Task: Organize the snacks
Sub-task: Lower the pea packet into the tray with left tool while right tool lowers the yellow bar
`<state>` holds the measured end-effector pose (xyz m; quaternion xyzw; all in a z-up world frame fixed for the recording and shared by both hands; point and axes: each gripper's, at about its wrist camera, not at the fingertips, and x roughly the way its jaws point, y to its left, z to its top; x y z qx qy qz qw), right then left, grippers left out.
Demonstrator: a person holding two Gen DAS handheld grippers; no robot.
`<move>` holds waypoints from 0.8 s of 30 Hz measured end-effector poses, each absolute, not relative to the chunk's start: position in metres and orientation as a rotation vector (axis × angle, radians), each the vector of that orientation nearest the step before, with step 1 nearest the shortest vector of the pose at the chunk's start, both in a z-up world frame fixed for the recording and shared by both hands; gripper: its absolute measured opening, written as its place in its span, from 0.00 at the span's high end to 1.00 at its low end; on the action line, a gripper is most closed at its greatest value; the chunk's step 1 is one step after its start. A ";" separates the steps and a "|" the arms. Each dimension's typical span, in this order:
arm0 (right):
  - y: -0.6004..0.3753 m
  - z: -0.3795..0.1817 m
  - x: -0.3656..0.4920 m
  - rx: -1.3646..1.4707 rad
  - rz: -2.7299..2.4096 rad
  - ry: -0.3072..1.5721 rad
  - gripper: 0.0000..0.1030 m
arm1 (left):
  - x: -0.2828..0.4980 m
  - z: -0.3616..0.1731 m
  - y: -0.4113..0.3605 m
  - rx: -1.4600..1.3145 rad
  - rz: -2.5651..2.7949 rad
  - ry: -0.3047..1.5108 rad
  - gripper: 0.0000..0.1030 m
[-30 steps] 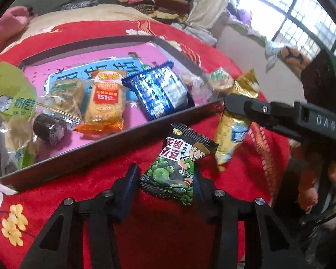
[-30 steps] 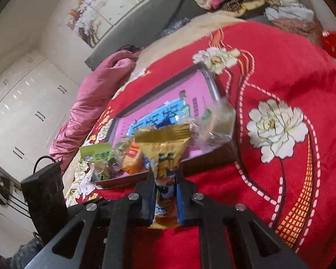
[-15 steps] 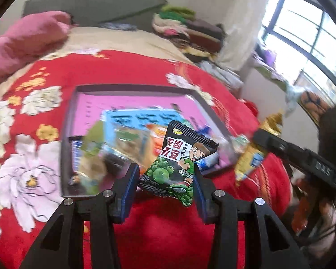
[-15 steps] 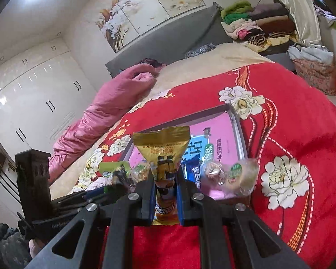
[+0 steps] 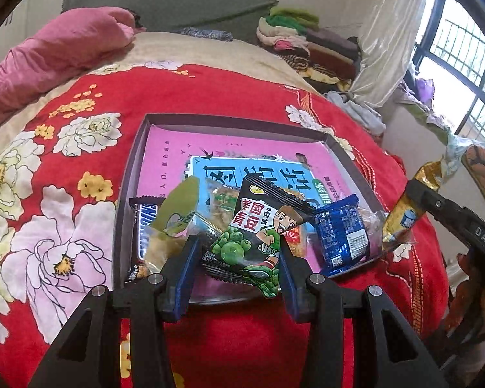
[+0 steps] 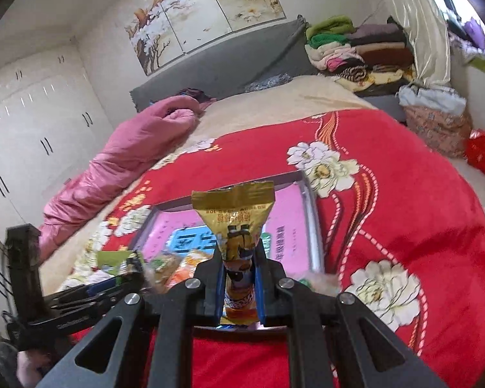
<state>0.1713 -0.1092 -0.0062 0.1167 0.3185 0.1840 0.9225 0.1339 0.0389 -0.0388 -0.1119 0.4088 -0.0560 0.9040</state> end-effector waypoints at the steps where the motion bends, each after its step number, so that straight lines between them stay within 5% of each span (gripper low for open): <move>1: -0.109 -0.007 0.174 0.231 0.372 0.660 0.85 | 0.135 -0.040 0.038 -0.227 -0.115 0.847 0.54; 17: -0.103 -0.030 0.187 0.188 0.335 0.736 0.84 | 0.140 -0.049 0.033 -0.213 -0.121 0.877 0.54; 24: -0.104 -0.028 0.185 0.195 0.343 0.738 0.73 | 0.140 -0.049 0.034 -0.210 -0.122 0.880 0.54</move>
